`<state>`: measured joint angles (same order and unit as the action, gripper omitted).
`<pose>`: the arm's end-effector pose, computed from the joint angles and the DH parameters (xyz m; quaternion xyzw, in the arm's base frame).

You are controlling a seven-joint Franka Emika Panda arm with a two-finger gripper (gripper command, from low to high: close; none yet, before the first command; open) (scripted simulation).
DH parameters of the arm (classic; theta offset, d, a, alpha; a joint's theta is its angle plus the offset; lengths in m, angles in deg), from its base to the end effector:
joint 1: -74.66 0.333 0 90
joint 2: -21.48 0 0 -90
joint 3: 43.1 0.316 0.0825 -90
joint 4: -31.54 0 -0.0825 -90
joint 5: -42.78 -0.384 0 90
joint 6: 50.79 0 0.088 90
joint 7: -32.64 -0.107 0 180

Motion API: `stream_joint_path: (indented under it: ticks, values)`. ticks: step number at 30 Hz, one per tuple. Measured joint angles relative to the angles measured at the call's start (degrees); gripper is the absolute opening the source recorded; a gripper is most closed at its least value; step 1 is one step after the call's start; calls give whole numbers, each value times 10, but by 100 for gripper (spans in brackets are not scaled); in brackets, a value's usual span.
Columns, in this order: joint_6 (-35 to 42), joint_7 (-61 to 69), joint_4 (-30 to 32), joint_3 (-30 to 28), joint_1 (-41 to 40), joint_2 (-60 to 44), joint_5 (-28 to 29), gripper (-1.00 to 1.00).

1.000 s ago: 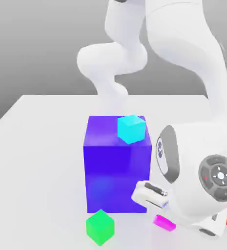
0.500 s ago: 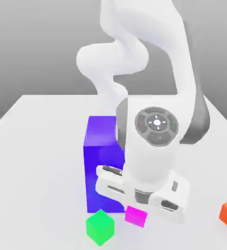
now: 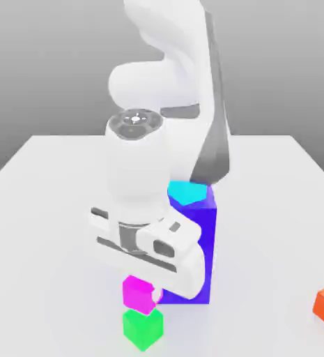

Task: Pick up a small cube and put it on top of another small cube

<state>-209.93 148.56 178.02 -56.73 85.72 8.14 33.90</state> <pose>0.4494 -0.0323 0.1847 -0.6060 -0.7954 0.0002 0.0008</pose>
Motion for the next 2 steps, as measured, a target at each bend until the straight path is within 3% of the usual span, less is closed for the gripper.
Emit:
stream_joint_path:
  ticks: [2]
  values:
    - [0,0,0,0,0,0,0,100]
